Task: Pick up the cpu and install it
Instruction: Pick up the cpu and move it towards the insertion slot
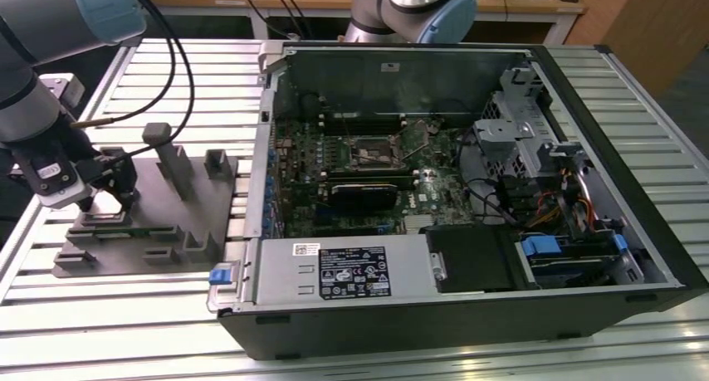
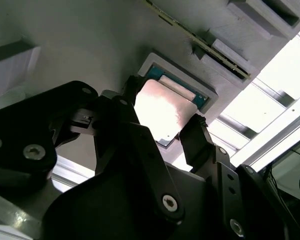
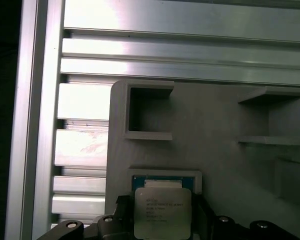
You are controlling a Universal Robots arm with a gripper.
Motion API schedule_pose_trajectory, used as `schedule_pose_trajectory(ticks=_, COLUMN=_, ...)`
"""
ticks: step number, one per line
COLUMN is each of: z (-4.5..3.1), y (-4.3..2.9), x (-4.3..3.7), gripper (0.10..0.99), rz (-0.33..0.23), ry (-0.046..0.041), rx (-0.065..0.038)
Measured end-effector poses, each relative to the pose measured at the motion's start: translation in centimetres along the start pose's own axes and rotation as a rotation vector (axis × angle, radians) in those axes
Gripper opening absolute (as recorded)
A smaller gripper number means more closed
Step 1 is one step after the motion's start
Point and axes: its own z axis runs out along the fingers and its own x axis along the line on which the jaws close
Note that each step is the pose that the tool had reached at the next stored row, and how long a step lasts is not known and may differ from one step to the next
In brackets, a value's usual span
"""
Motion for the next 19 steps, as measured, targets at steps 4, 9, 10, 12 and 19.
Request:
schedule_pose_trajectory(ticks=4, z=0.00, y=0.00, x=0.02, gripper=0.624, rz=0.000, ry=0.0000, rx=0.000)
schedule_pose_trajectory(ticks=9, z=0.00, y=0.00, x=0.04, gripper=0.624, rz=0.000, ry=0.0000, rx=0.000)
schedule_pose_trajectory(ticks=10, z=0.00, y=0.00, x=0.04, gripper=0.604, rz=0.000, ry=0.0000, rx=0.000)
schedule_pose_trajectory(ticks=12, z=0.00, y=0.00, x=0.05, gripper=0.545, rz=0.000, ry=0.0001, rx=0.000)
schedule_pose_trajectory(ticks=19, z=-0.08, y=0.00, x=0.07, gripper=0.545, rz=0.000, ry=0.0000, rx=0.000)
